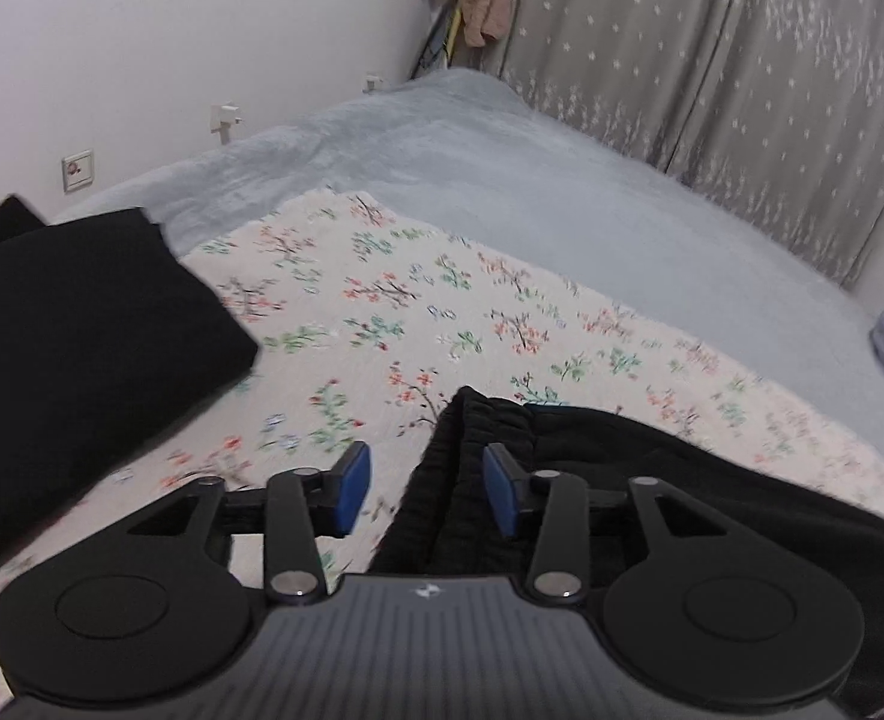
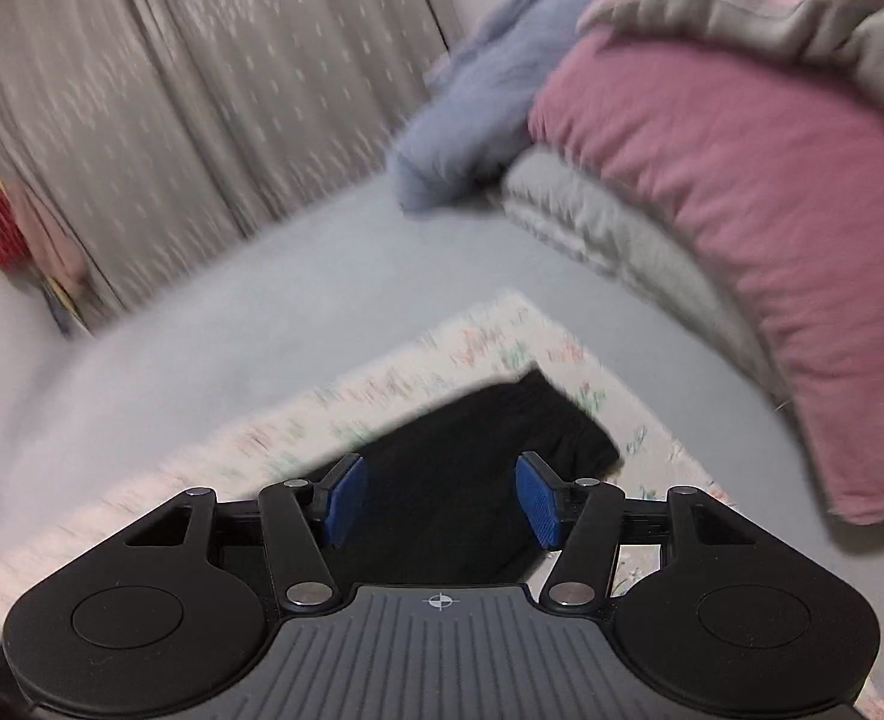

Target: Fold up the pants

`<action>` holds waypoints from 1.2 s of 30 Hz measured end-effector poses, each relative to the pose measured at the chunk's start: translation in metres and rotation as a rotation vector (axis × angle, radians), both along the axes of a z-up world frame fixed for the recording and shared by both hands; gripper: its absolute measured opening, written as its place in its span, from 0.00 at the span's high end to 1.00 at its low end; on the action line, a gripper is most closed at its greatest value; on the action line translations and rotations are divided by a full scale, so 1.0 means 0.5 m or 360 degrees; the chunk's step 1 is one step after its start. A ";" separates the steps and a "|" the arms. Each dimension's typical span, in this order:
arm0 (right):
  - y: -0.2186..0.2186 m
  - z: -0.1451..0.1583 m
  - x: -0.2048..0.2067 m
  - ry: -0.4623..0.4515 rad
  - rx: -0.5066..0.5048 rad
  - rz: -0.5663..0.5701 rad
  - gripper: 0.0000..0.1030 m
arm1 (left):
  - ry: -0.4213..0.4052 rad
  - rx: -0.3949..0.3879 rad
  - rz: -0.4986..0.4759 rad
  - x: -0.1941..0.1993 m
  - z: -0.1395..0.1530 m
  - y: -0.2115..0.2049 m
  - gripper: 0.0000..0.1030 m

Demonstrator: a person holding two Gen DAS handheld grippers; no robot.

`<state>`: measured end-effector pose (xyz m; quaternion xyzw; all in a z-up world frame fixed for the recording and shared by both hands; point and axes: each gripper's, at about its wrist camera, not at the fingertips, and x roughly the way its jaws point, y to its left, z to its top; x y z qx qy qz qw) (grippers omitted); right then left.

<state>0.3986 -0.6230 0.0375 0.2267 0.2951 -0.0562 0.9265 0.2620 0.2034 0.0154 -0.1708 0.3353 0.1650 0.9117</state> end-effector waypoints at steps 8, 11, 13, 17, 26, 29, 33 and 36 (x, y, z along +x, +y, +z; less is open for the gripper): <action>-0.004 0.035 -0.141 0.0058 -0.0077 -0.0008 0.29 | 0.0087 -0.0112 0.0043 -0.127 -0.030 -0.014 0.24; 0.046 -0.037 -0.180 0.0121 -0.0031 0.0023 0.29 | 0.0182 -0.0189 0.0099 -0.153 -0.087 -0.020 0.24; 0.090 -0.087 -0.203 0.0176 0.0002 0.0080 0.29 | 0.0240 -0.0195 0.0123 -0.164 -0.118 -0.023 0.24; 0.175 -0.164 -0.227 0.0317 0.0080 0.0172 0.29 | 0.0273 -0.0176 0.0184 -0.173 -0.161 -0.025 0.25; 0.397 -0.177 -0.240 0.0327 -0.0149 0.0597 0.29 | 0.0183 -0.0121 0.0263 -0.198 -0.150 -0.026 0.70; 0.450 -0.192 -0.262 0.0337 -0.0275 0.0731 0.29 | 0.0194 -0.0134 0.0289 -0.210 -0.147 -0.011 0.71; 0.530 -0.207 -0.321 0.0272 -0.0505 0.1091 0.29 | 0.0174 -0.0071 0.0276 -0.202 -0.144 -0.020 0.71; 0.571 -0.217 -0.387 0.0217 -0.0727 0.1325 0.29 | 0.0193 -0.0049 0.0223 -0.196 -0.158 -0.023 0.69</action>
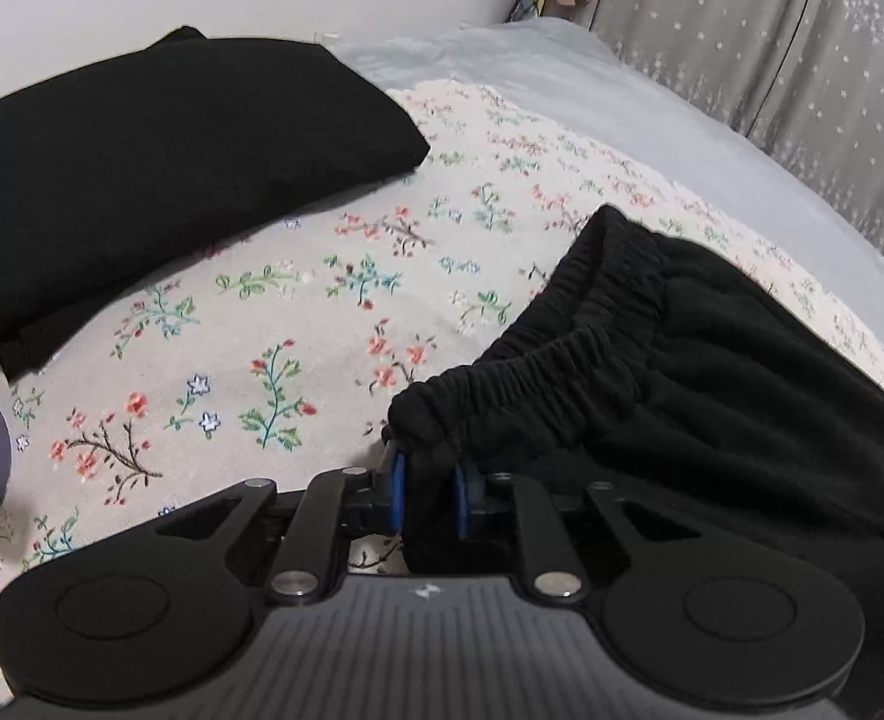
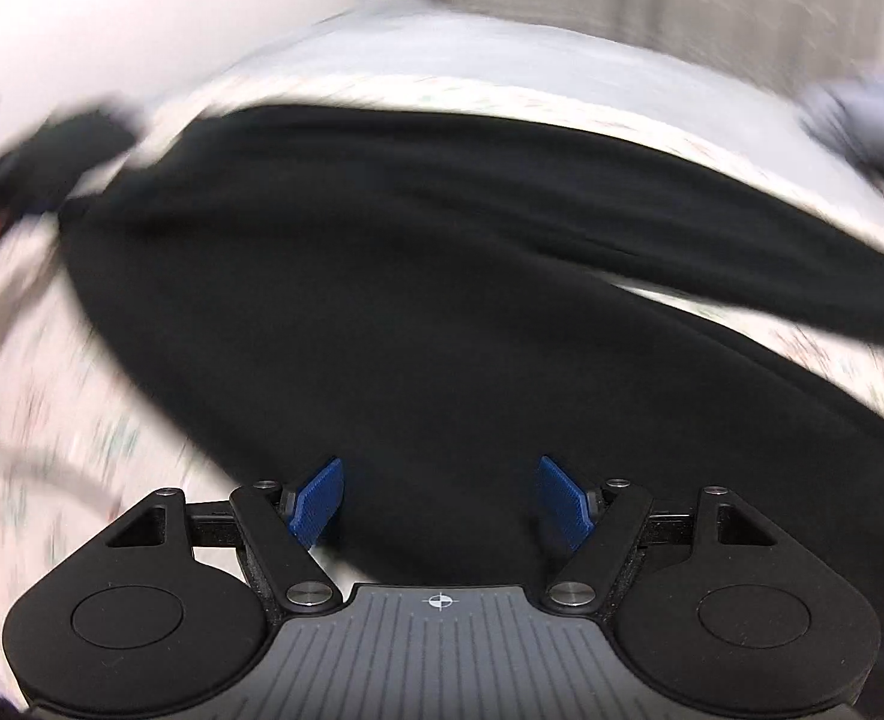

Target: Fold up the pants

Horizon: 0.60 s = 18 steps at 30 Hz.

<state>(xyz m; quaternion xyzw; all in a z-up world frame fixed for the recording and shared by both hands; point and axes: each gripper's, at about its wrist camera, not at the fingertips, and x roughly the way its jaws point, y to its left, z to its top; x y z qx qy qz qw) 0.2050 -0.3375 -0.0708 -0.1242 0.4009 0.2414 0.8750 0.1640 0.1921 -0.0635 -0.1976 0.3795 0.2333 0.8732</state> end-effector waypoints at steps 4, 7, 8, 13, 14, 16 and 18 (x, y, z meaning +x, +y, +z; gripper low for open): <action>-0.023 -0.016 -0.037 -0.0008 -0.0062 -0.0082 0.29 | -0.0030 -0.0092 0.0036 -0.005 0.001 0.012 0.68; -0.060 -0.024 -0.046 0.0092 -0.0029 -0.0158 0.29 | -0.0039 -0.0125 0.0053 -0.009 0.002 0.017 0.68; -0.071 -0.024 -0.054 0.0072 -0.0079 -0.0200 0.29 | -0.0047 -0.0145 0.0064 -0.011 0.003 0.019 0.68; -0.265 0.011 -0.060 0.0067 0.0248 -0.0853 0.29 | -0.0076 -0.0170 0.0075 -0.016 0.011 0.020 0.68; -0.316 0.015 -0.062 0.0087 0.0359 -0.1003 0.29 | -0.0070 -0.0165 0.0076 -0.015 0.009 0.019 0.68; -0.418 0.015 -0.071 0.0094 0.0466 -0.1360 0.29 | -0.0065 -0.0170 0.0083 -0.014 0.007 0.019 0.68; -0.498 0.006 -0.084 0.0105 0.0502 -0.1645 0.29 | -0.0069 -0.0170 0.0083 -0.015 0.007 0.018 0.68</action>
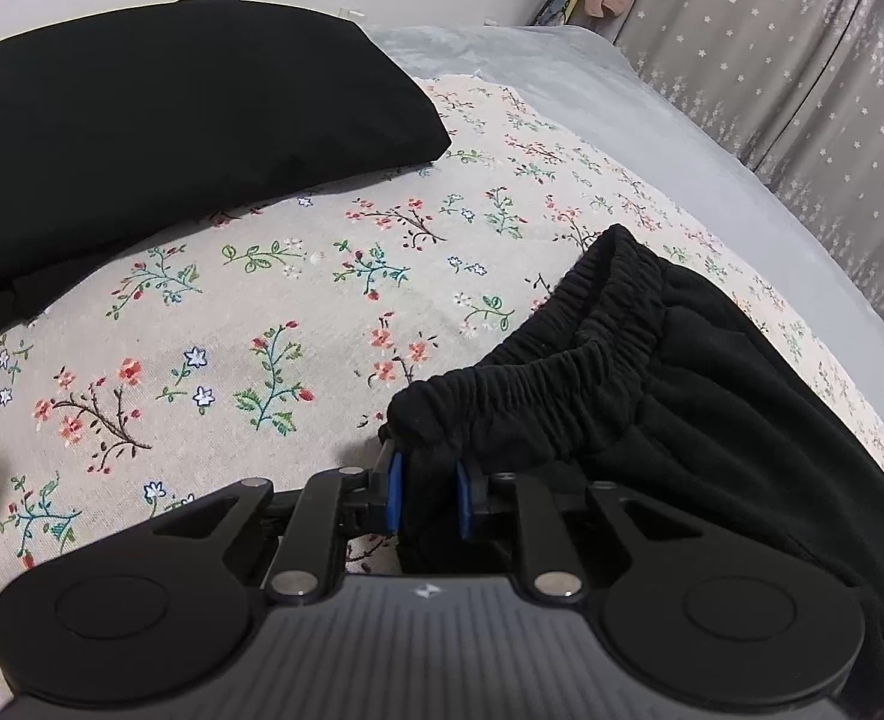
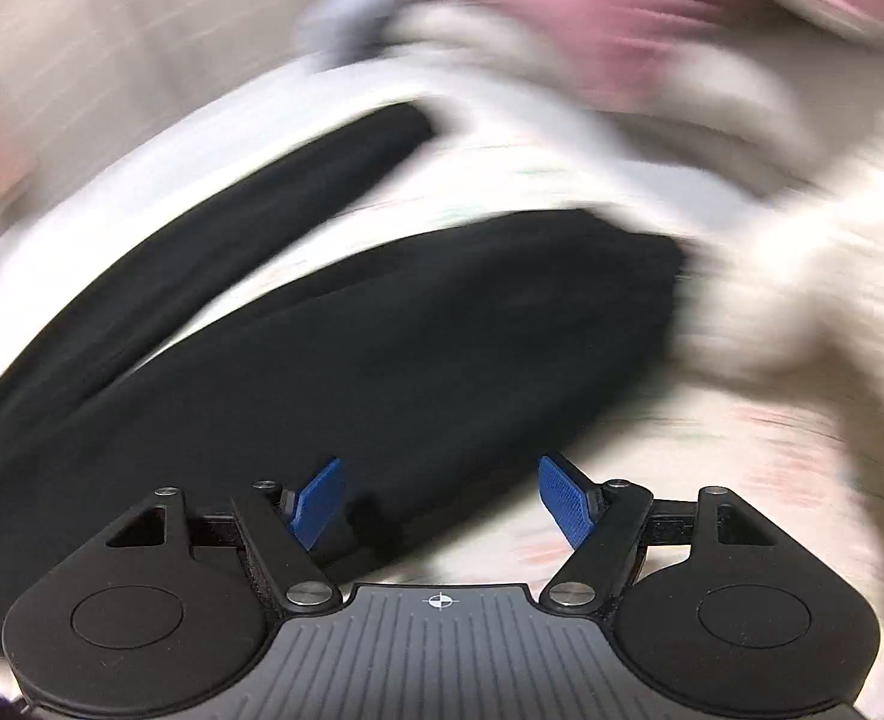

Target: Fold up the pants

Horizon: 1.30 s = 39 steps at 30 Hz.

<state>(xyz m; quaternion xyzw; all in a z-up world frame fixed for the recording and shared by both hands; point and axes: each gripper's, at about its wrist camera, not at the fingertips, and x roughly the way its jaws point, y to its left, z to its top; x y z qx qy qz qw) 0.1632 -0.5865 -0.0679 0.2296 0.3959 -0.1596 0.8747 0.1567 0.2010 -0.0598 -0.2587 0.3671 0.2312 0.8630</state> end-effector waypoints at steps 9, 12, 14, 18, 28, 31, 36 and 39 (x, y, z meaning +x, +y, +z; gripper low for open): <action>-0.164 -0.045 0.011 -0.0132 0.0311 -0.0360 0.96 | -0.0020 -0.0015 0.0025 -0.004 -0.001 0.001 0.69; -0.143 -0.021 -0.010 -0.0263 0.0347 -0.0394 0.97 | -0.0098 -0.0148 0.0068 -0.022 0.015 0.022 0.71; -0.129 0.035 -0.043 -0.0496 0.0363 -0.0379 0.98 | -0.0198 -0.0199 0.0052 -0.039 0.047 0.033 0.71; -0.120 0.110 -0.100 -0.0724 0.0347 -0.0402 0.98 | -0.0305 -0.0237 0.0038 -0.066 0.092 0.048 0.72; -0.082 0.164 -0.042 -0.0751 0.0124 -0.0319 0.98 | -0.0261 -0.0246 0.0045 -0.051 0.088 0.049 0.72; -0.089 0.184 0.006 -0.0799 0.0176 -0.0289 0.98 | -0.0306 -0.0288 0.0077 -0.026 0.106 0.054 0.72; -0.121 0.224 0.142 -0.0818 0.0255 -0.0261 0.98 | -0.0347 -0.0249 0.0105 0.064 0.171 0.049 0.72; -0.136 0.221 0.264 -0.0708 0.0288 -0.0261 0.98 | -0.0279 -0.0255 0.0166 0.157 0.192 0.042 0.71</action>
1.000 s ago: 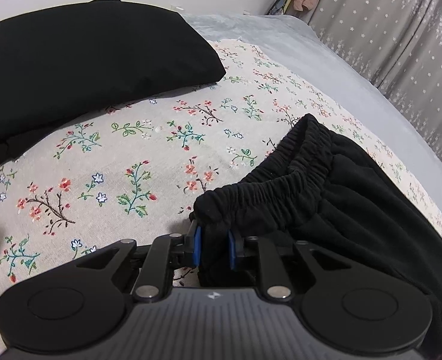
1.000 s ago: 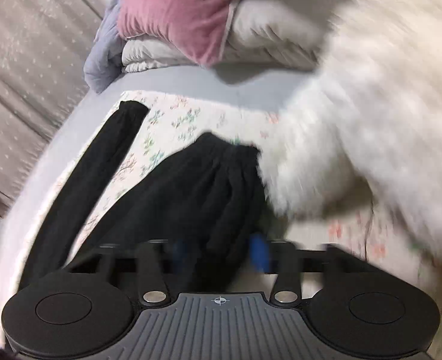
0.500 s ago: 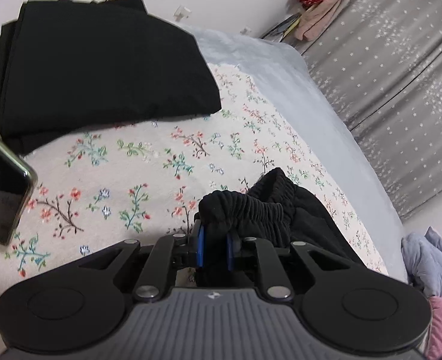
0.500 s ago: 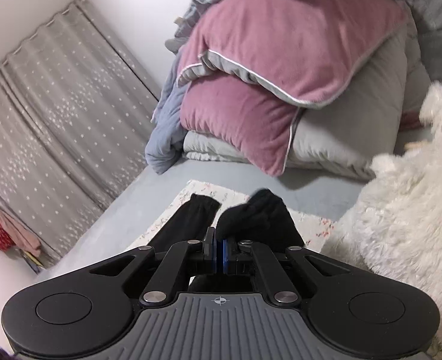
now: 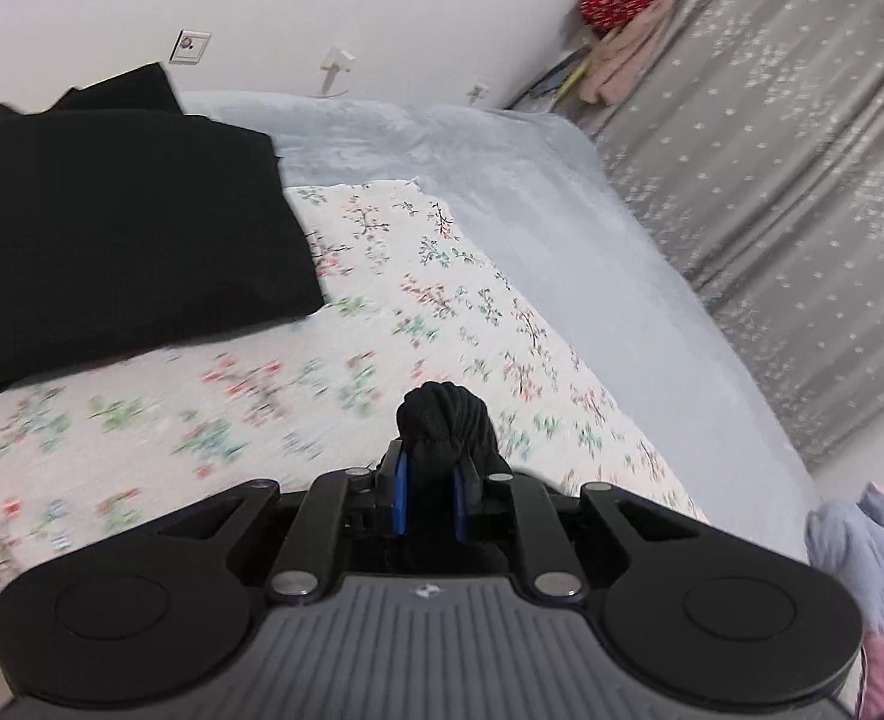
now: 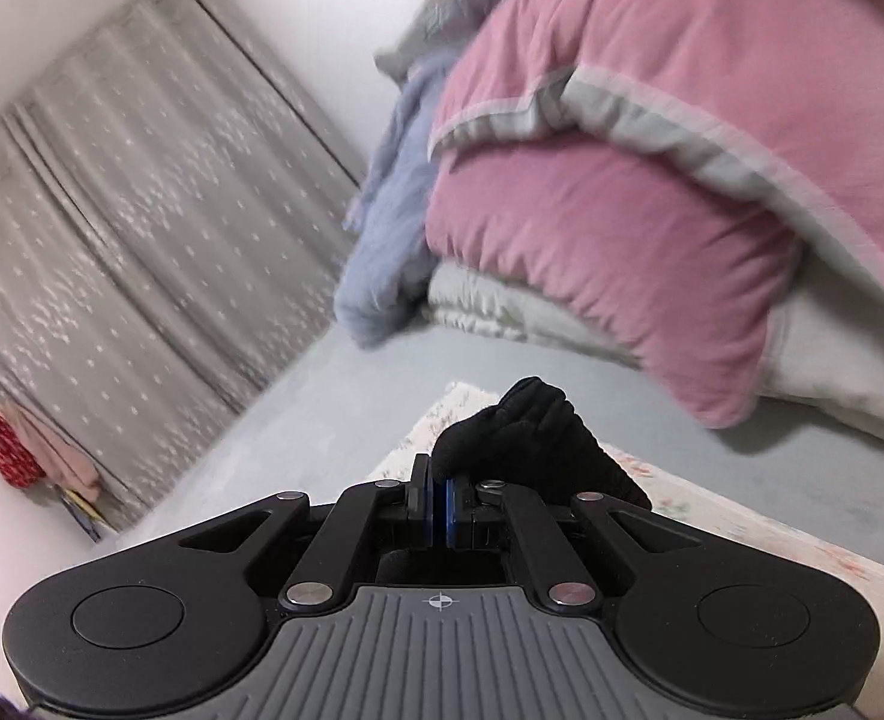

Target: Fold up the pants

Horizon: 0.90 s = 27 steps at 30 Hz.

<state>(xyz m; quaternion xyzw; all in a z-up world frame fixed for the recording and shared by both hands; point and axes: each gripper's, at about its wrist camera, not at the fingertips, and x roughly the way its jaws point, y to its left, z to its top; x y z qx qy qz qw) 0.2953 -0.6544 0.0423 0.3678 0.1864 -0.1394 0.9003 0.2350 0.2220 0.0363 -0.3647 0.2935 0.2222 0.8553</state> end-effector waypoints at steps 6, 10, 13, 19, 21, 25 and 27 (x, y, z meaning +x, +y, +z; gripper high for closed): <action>-0.003 -0.057 0.258 0.0287 0.0010 0.0010 0.98 | 0.0244 -0.0050 0.0112 0.181 -0.051 -0.004 0.71; -0.005 -0.108 0.398 0.0410 0.0061 -0.0021 0.98 | 0.0353 -0.0005 0.0155 0.261 -0.091 -0.017 0.71; 0.006 -0.139 0.481 0.0512 0.0040 -0.0027 0.97 | 0.0428 0.0077 0.0051 0.319 -0.120 -0.028 0.61; 0.031 -0.164 0.553 0.0598 0.0009 -0.0057 0.84 | 0.0278 0.0023 -0.0017 0.336 -0.122 0.005 0.26; 0.052 -0.147 0.541 0.0517 -0.0095 -0.0059 0.83 | 0.0237 0.0053 -0.0022 0.318 -0.115 0.009 0.26; 0.119 -0.109 0.510 0.0518 -0.0404 0.0058 0.72 | 0.0152 0.0057 -0.0139 0.264 -0.104 0.003 0.26; 0.149 -0.093 0.498 0.0548 -0.0542 0.0143 0.65 | 0.0148 0.0118 -0.0180 0.233 -0.097 0.000 0.26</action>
